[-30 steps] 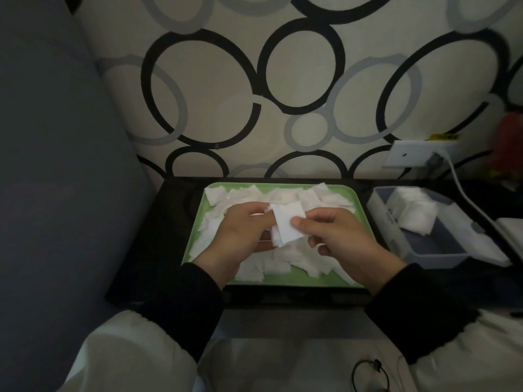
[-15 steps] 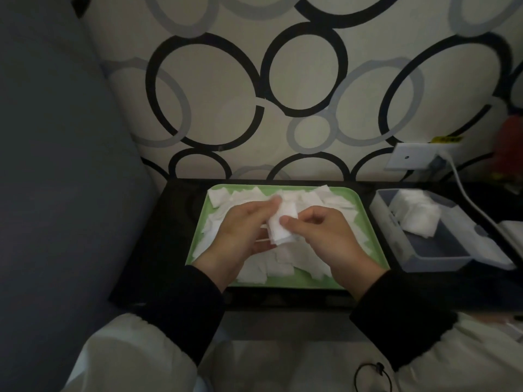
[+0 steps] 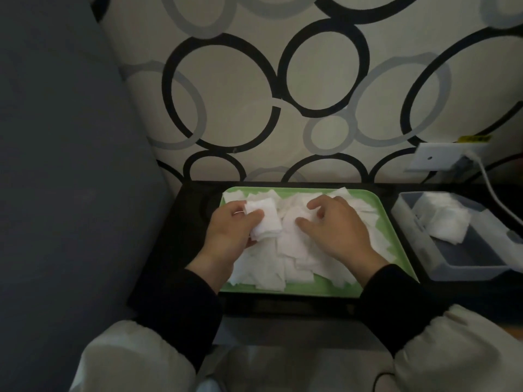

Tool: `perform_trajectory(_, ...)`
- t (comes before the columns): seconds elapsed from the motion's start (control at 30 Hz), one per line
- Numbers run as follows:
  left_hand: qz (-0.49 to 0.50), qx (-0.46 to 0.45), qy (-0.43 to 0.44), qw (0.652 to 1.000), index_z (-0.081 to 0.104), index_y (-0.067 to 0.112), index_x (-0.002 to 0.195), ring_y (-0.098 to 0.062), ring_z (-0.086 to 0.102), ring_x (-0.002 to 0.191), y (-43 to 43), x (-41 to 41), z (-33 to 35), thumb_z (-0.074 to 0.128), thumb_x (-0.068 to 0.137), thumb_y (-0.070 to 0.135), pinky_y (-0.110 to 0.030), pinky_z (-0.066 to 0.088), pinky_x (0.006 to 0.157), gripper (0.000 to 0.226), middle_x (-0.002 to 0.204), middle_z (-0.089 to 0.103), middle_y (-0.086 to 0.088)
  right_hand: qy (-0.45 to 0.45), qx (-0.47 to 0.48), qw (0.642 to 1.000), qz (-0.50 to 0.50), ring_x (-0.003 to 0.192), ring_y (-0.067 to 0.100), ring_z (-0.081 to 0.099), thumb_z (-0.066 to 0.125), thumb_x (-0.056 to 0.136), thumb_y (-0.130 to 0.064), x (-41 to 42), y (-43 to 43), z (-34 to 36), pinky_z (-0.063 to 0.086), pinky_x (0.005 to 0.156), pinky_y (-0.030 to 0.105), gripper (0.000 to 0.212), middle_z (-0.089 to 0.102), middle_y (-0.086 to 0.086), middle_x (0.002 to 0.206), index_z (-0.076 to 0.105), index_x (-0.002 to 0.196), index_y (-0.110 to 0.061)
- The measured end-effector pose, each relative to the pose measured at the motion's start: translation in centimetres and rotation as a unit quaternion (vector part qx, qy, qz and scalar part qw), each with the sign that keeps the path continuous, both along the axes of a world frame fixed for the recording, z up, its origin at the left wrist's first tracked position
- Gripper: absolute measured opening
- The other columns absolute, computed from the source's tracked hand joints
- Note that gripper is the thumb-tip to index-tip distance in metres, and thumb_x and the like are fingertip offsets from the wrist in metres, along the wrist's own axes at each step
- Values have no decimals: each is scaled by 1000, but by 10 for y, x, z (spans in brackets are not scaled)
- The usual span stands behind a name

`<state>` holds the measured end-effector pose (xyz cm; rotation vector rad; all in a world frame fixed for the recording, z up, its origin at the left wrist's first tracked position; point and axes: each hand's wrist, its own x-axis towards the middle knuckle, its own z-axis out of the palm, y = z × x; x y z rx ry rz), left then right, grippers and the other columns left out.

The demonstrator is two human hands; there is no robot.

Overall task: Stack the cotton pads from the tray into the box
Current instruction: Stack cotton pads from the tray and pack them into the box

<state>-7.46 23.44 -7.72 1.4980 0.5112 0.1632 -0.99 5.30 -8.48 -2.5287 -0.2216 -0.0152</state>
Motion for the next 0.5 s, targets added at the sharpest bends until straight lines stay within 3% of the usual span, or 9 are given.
perform_trajectory(0.1, -5, -2, -1, 1000, 67, 25, 102, -22, 66, 102, -1, -1, 2, 67, 94, 19, -29, 55, 68, 10, 112, 68, -3, 15, -45, 999, 2, 111, 22, 53, 70, 80, -53, 2, 5, -2, 48, 94, 41, 45, 53, 0, 117, 60, 119, -33)
perform_trajectory(0.27, -8, -1, -4, 1000, 67, 26, 94, -22, 66, 102, 0, -2, 3, 67, 93, 17, -28, 54, 66, 9, 111, 68, -4, -13, 44, 999, 18, 99, 17, 56, 67, 87, -28, 3, 1, 0, 48, 86, 34, 5, 58, -3, 105, 64, 89, -32)
perform_trajectory(0.33, -4, -5, -1, 1000, 68, 23, 99, -24, 66, 103, 0, -2, 3, 67, 93, 17, -29, 56, 66, 9, 113, 68, -6, -11, 124, 992, 14, 86, 13, 59, 68, 89, -23, 2, -3, 5, 47, 74, 28, 5, 64, -4, 96, 65, 87, -26)
perform_trajectory(0.4, -1, -9, 5, 1000, 67, 21, 104, -25, 65, 103, -1, -2, 4, 67, 94, 17, -30, 58, 66, 12, 114, 66, -6, 27, 248, 968, 6, 78, 14, 62, 67, 91, -18, -2, -8, 14, 49, 73, 28, 1, 70, 2, 90, 67, 91, -18)
perform_trajectory(0.5, -8, -13, 8, 1000, 65, 15, 117, -25, 67, 102, -6, -3, 4, 69, 93, 16, -30, 60, 65, 25, 113, 67, -8, 128, 433, 892, 33, 79, 24, 63, 64, 93, -8, -11, -14, 29, 54, 69, 30, 13, 72, 12, 89, 67, 104, -3)
